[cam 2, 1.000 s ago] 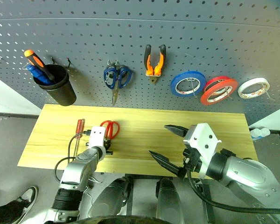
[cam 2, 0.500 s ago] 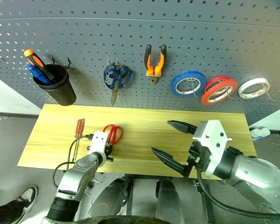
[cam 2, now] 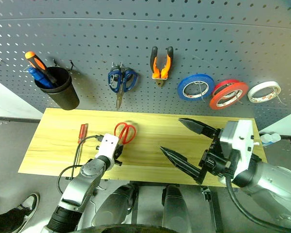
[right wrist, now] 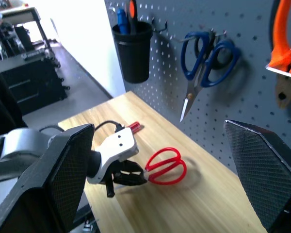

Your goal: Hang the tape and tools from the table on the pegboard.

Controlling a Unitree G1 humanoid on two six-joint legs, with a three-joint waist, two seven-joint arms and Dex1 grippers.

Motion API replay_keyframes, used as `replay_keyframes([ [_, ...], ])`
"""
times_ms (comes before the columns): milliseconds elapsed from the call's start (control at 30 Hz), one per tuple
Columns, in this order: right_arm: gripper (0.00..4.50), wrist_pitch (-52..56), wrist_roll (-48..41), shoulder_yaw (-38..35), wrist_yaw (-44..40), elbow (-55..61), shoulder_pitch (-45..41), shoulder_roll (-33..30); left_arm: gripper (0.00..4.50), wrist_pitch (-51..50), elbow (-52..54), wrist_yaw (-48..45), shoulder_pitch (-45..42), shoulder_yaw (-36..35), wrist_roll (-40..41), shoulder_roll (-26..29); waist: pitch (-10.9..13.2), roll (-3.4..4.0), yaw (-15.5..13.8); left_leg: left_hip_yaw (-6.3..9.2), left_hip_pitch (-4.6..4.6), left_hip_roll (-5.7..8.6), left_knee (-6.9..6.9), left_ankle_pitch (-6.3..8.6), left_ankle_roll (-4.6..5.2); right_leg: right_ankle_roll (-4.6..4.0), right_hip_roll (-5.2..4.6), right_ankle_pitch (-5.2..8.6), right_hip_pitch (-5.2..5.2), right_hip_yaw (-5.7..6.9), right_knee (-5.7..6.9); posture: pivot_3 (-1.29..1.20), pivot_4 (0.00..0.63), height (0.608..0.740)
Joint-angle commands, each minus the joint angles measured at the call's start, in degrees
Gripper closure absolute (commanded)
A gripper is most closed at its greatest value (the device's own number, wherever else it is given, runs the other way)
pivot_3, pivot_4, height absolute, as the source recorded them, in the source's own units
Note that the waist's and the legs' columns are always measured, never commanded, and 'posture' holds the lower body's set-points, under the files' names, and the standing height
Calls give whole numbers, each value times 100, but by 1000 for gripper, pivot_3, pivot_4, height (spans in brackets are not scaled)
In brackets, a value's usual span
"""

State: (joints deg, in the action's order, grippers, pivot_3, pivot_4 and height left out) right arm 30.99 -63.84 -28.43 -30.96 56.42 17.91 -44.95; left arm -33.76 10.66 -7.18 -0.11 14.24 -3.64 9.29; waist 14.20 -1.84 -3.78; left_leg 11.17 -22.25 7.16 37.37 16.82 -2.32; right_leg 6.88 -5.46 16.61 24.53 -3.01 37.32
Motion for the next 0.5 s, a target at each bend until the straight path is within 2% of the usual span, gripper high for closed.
replay_keyframes([
  [33,0,-385,-240,-265,-8,111,51,176,3423,491,160,-108,-10,229,-203,109,0,1,4,0,0,0,0,0,0,0,0,0,0,0,0,-11,235,720],
  [500,0,-1191,62,-113,-199,181,451,846,3423,2693,-200,-557,62,829,-816,683,-16,27,12,-3,2,-1,2,-1,0,0,1,-2,0,-2,3,-9,226,720],
])
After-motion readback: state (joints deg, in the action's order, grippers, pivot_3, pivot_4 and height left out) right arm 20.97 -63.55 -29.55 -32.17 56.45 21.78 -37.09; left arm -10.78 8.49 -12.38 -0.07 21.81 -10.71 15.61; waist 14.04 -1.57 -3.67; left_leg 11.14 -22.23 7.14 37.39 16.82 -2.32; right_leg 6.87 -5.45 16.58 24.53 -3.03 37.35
